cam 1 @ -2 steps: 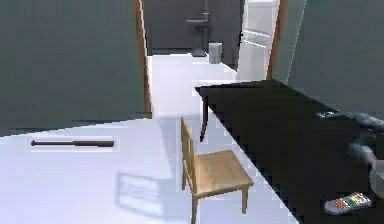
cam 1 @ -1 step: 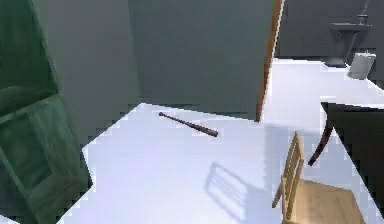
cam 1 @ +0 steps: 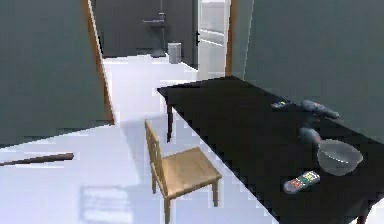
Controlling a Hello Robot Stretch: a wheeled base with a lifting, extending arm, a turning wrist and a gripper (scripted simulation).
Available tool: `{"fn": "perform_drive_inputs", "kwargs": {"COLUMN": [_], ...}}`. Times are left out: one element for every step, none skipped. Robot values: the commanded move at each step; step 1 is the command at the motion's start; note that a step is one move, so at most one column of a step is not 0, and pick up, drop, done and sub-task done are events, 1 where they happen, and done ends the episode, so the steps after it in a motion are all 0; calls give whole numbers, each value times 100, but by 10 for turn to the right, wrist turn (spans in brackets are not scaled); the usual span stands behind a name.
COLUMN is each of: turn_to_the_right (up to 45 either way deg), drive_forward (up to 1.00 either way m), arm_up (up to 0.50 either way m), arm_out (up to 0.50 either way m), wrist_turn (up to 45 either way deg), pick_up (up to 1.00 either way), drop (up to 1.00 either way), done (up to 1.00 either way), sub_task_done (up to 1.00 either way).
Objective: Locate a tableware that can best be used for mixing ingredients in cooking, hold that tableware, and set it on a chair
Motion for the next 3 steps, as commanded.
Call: {"fn": "perform_drive_inputs", "kwargs": {"turn_to_the_right": [450,150,30], "drive_forward": [0,0,0], "arm_up": [0,0,0], "arm_out": [0,0,0], "wrist_turn": [0,0,0], "pick_up": [0,0,0], "drop": [0,0,0], "done": [0,0,0], "sub_task_done": [0,0,0]}}
